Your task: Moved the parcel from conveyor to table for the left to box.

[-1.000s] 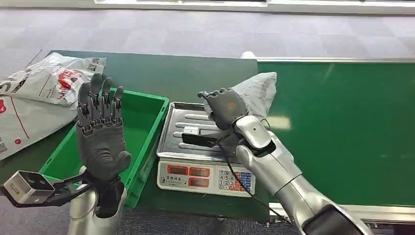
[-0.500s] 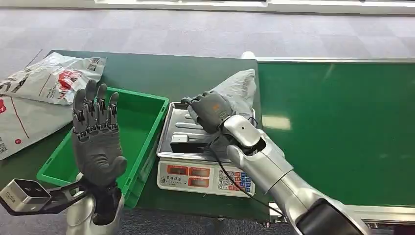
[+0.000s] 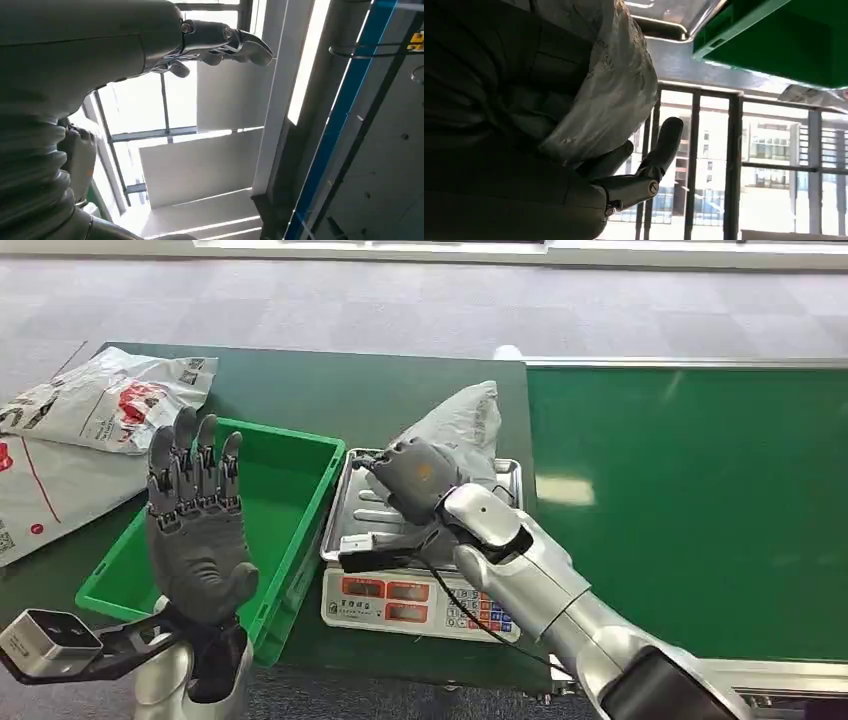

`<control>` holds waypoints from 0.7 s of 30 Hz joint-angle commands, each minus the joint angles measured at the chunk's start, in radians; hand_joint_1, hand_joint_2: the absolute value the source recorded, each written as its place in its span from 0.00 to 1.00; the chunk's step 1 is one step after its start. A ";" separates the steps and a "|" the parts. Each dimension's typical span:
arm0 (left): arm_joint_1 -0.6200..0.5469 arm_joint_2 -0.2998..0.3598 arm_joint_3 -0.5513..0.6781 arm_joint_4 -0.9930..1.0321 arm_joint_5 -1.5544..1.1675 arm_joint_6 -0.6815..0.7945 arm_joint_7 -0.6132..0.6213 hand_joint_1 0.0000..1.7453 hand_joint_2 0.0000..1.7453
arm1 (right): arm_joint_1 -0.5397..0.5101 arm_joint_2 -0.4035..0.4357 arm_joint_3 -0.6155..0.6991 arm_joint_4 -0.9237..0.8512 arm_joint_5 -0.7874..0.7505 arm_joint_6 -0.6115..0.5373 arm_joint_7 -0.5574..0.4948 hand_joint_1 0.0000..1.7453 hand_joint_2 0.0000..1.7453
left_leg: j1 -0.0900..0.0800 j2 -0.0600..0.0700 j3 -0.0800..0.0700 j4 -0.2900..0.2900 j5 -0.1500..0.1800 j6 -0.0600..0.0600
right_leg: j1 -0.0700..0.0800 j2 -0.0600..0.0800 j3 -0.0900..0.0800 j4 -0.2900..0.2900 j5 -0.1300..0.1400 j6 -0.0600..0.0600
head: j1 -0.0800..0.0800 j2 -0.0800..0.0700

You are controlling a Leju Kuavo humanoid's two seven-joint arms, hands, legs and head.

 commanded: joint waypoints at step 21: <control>0.001 0.031 0.030 0.046 -0.010 -0.017 0.003 0.00 1.00 | 0.122 -0.193 -0.310 -0.594 -0.659 0.147 -0.217 0.00 0.00 | 0.000 -0.008 0.001 0.001 0.000 0.001 | 0.000 -0.008 0.003 -0.001 -0.002 0.000 | 0.000 0.000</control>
